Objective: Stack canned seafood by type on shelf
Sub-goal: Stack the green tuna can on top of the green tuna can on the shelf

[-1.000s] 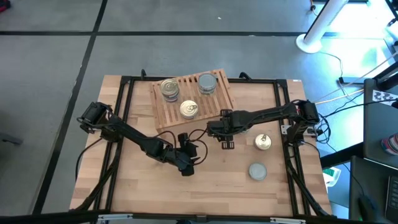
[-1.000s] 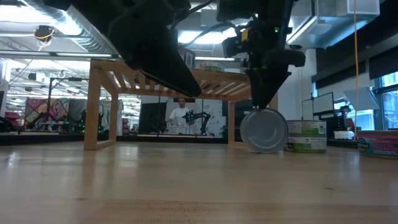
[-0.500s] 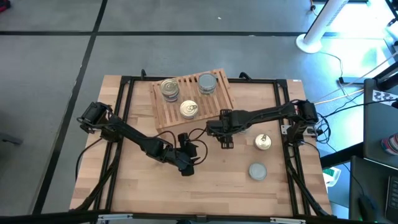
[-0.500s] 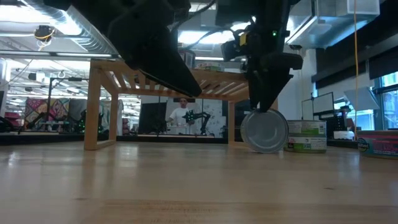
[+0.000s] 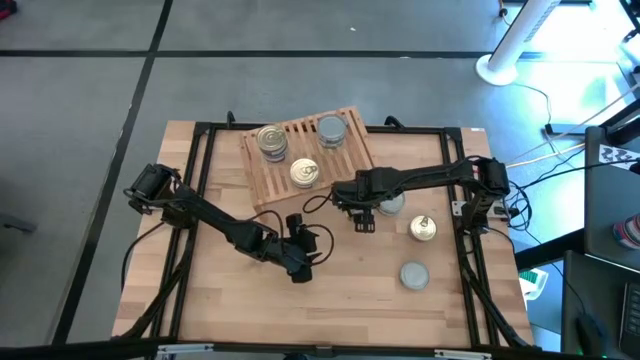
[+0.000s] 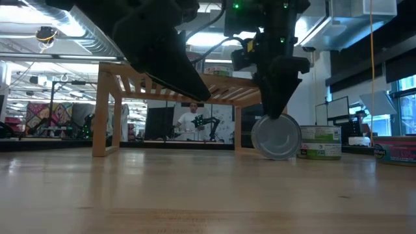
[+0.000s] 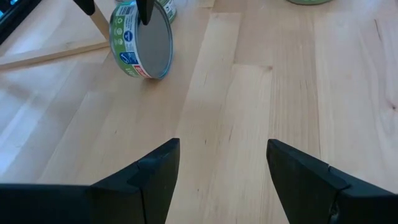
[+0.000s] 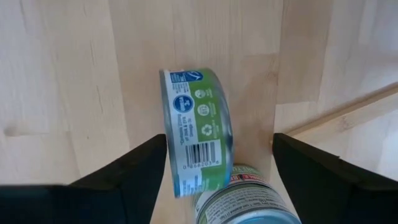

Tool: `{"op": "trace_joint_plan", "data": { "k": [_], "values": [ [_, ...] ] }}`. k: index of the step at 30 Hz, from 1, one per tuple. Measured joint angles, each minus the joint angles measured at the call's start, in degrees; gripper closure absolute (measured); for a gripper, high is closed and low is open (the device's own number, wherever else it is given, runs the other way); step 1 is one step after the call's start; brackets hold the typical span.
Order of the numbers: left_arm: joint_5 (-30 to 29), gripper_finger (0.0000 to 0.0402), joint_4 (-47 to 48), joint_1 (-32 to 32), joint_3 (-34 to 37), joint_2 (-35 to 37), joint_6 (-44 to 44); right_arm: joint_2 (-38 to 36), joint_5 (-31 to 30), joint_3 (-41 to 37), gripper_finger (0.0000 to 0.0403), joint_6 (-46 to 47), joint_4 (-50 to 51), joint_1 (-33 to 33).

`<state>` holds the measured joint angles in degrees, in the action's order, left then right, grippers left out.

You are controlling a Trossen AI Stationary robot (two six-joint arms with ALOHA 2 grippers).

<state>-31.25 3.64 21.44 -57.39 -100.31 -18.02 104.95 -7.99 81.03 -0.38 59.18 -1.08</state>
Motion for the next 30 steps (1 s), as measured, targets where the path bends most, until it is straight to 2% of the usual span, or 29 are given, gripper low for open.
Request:
{"op": "trace_joint_plan", "data": {
  "k": [30],
  "values": [
    [0.0, 0.0165, 0.11, 0.01, 0.0, 0.02, -0.03, 0.26, 0.68, -0.13, 0.0112, -0.31, 0.7, 3.04]
  ]
}}
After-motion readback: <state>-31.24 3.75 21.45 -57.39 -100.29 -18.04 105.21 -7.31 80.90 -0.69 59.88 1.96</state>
